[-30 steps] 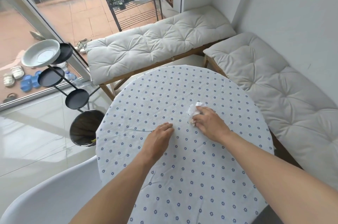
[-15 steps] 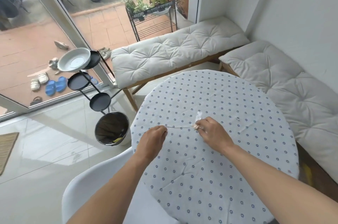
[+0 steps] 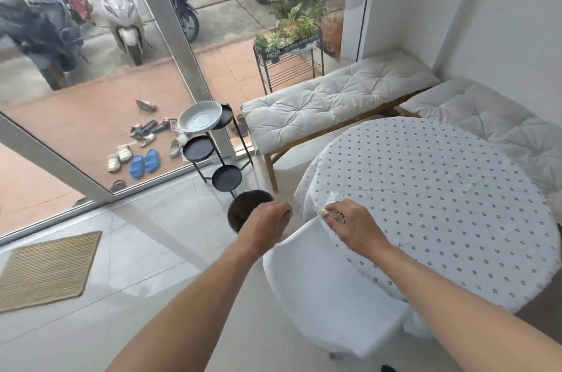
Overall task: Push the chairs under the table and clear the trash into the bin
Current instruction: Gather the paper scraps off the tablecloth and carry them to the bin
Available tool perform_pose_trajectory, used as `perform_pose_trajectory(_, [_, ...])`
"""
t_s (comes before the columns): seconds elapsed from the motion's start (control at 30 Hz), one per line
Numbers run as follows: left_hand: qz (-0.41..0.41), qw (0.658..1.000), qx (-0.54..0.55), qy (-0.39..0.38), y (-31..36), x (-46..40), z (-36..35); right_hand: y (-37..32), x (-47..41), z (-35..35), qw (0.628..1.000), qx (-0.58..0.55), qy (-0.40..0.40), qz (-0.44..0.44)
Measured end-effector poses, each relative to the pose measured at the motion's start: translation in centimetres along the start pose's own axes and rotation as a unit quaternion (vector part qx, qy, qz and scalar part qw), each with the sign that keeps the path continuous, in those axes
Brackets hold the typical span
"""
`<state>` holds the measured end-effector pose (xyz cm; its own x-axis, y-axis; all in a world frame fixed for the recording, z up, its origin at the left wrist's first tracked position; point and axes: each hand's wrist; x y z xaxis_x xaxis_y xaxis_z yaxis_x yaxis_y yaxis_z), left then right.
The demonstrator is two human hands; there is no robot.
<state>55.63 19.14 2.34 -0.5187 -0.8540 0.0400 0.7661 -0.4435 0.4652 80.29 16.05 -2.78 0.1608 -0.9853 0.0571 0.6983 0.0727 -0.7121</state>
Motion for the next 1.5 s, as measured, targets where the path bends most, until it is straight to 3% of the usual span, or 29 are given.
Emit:
perform_pose_trajectory(0.3, [0.046, 0.994, 0.09, 0.044, -9.0, 5.2, 3.8, -8.6, -4.0, -6.9, 0.999, -0.006, -0.003, 0.038])
perform_pose_trajectory(0.57, [0.13, 0.978, 0.162, 0.027, -21.6, 1.8, 2.6, -9.0, -14.0, -13.9, 1.0, -0.008, -0.02, 0.003])
perform_pose_trajectory(0.87, [0.192, 0.963, 0.184, -0.034, -38.5, -11.0, -4.3, -1.2, -29.2, -24.6, 0.992, -0.02, -0.096, -0.077])
perform_pose_trajectory(1.07, [0.213, 0.95, 0.216, -0.069, -47.4, -18.7, -14.1, 7.2, -36.5, -33.4, 0.98, -0.004, -0.144, -0.135])
perform_pose_trajectory(1.2, [0.249, 0.934, 0.237, -0.102, -52.6, -21.8, -22.0, 13.0, -39.5, -40.2, 0.968, 0.0, -0.175, -0.178])
perform_pose_trajectory(1.3, [0.278, 0.915, 0.234, -0.174, -55.4, -22.7, -26.4, 16.0, -40.1, -43.8, 0.953, 0.001, -0.216, -0.214])
perform_pose_trajectory(1.5, [0.283, 0.915, 0.178, -0.228, -57.8, -23.6, -26.3, 16.4, -40.0, -44.9, 0.947, -0.001, -0.205, -0.247])
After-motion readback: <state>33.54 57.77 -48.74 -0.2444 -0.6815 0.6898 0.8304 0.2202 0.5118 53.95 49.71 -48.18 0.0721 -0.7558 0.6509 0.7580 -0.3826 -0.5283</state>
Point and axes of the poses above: each hand's wrist, its own x-axis away from the middle knuckle, its own z-axis out of the back of the hand, y = z × x, and after that the axes turned 8 degrees about -y, right-handed
